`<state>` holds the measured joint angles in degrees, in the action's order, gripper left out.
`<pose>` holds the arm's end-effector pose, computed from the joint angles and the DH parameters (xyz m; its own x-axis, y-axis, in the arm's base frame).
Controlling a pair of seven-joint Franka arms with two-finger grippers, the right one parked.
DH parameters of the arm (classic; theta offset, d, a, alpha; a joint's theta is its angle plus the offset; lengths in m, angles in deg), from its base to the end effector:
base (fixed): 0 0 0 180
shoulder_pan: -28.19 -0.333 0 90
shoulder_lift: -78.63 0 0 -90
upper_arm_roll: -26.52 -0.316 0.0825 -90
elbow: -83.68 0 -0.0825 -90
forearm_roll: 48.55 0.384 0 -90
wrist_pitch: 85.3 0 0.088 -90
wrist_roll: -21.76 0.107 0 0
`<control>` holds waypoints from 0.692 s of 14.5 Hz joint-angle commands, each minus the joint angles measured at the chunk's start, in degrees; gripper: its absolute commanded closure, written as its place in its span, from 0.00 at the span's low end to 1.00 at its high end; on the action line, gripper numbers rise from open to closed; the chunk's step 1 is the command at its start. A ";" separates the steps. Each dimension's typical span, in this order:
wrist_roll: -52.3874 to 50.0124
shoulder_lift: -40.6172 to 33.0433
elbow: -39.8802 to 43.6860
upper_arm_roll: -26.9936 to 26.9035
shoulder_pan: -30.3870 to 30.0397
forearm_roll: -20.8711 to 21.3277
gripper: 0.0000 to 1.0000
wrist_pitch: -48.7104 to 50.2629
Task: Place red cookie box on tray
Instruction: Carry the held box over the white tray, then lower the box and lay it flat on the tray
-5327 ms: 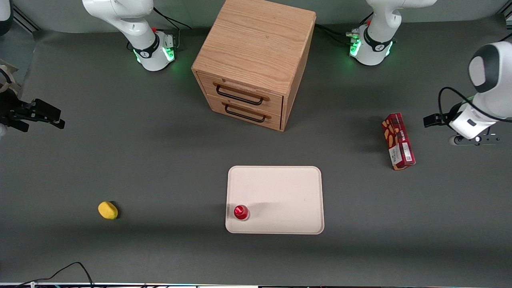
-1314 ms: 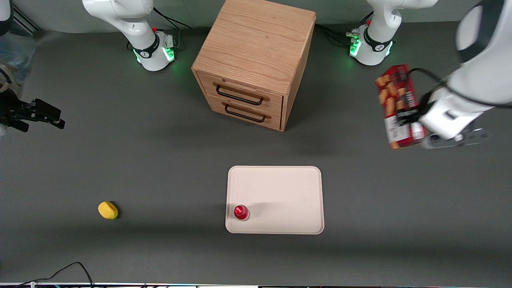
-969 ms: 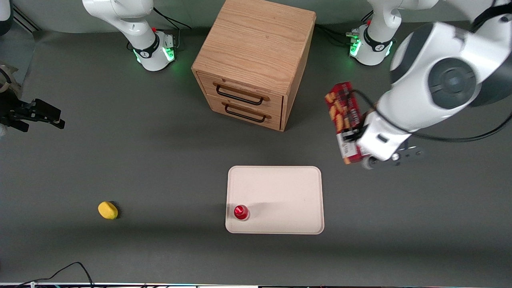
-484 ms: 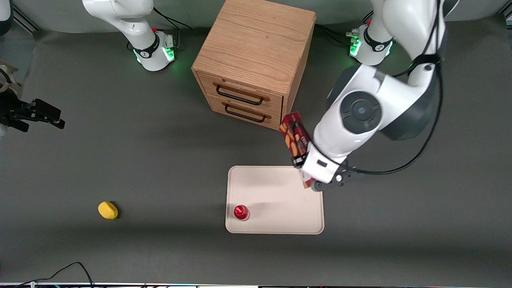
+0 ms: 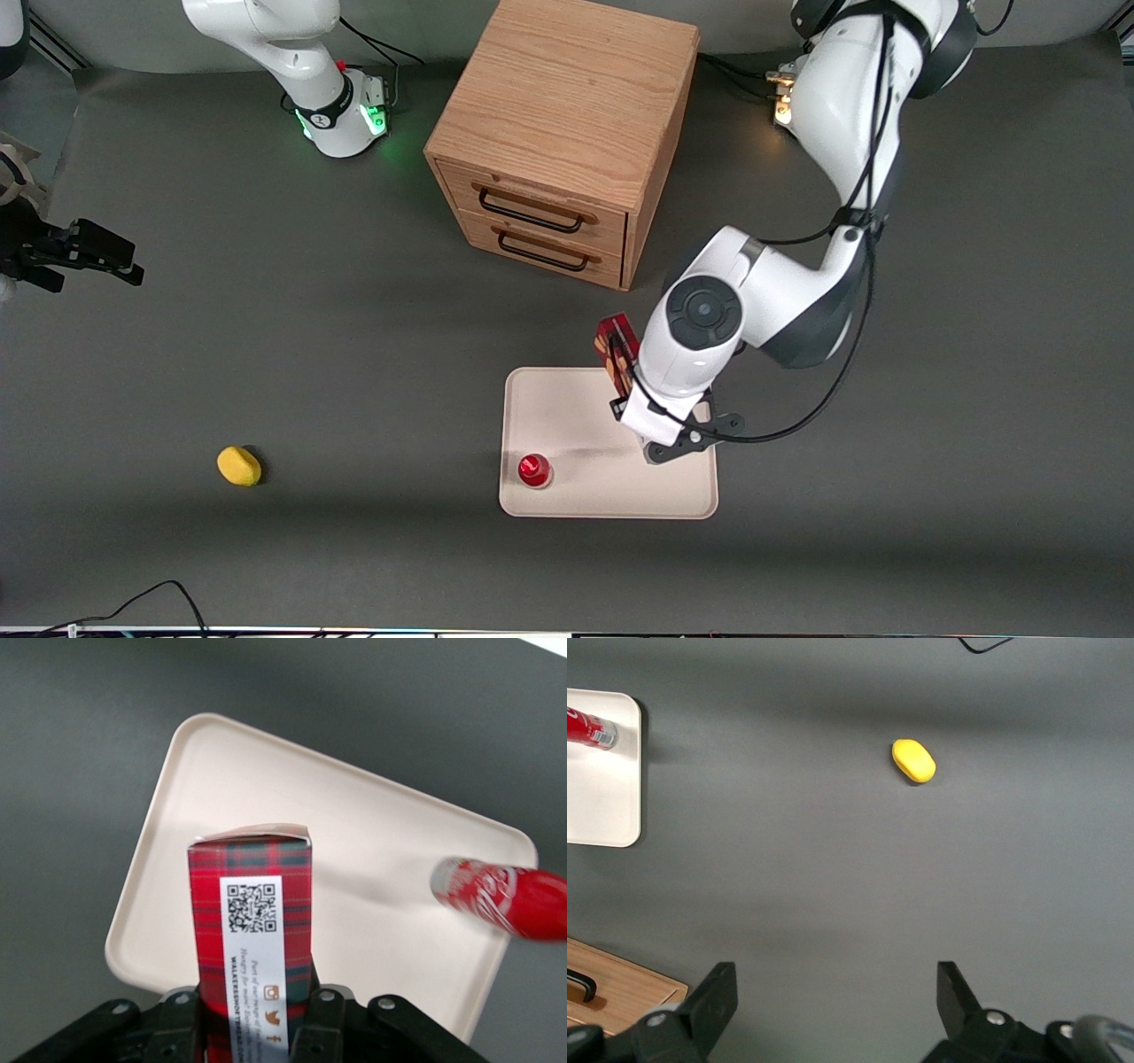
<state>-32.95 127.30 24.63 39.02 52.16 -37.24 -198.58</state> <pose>0.6684 -0.4039 0.3516 0.9407 0.3280 0.0860 0.3220 -0.9436 0.0771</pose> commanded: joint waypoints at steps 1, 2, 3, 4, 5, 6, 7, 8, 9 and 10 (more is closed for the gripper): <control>-0.75 -1.20 -5.71 -0.54 -0.24 3.45 1.00 -5.98; 0.21 -1.29 -7.99 -0.63 -1.02 4.33 1.00 -8.78; 0.83 -1.29 -10.28 -0.63 -1.55 5.38 1.00 -11.76; 1.53 -1.29 -11.95 -0.63 -2.25 6.17 1.00 -14.23; 2.75 -1.20 -12.93 -0.63 -3.04 6.62 1.00 -15.65; 3.90 -1.20 -13.89 -0.63 -3.49 6.71 1.00 -16.62; 4.60 -1.12 -14.60 -0.72 -3.67 7.06 1.00 -17.76; 5.22 -0.94 -15.48 -1.07 -3.93 7.06 1.00 -19.25; 5.31 -0.94 -16.27 -1.16 -3.93 7.06 1.00 -20.40; 5.31 -0.85 -16.88 -1.25 -3.93 7.06 1.00 -21.28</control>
<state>-28.38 128.16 10.98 38.15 48.09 -31.18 -217.59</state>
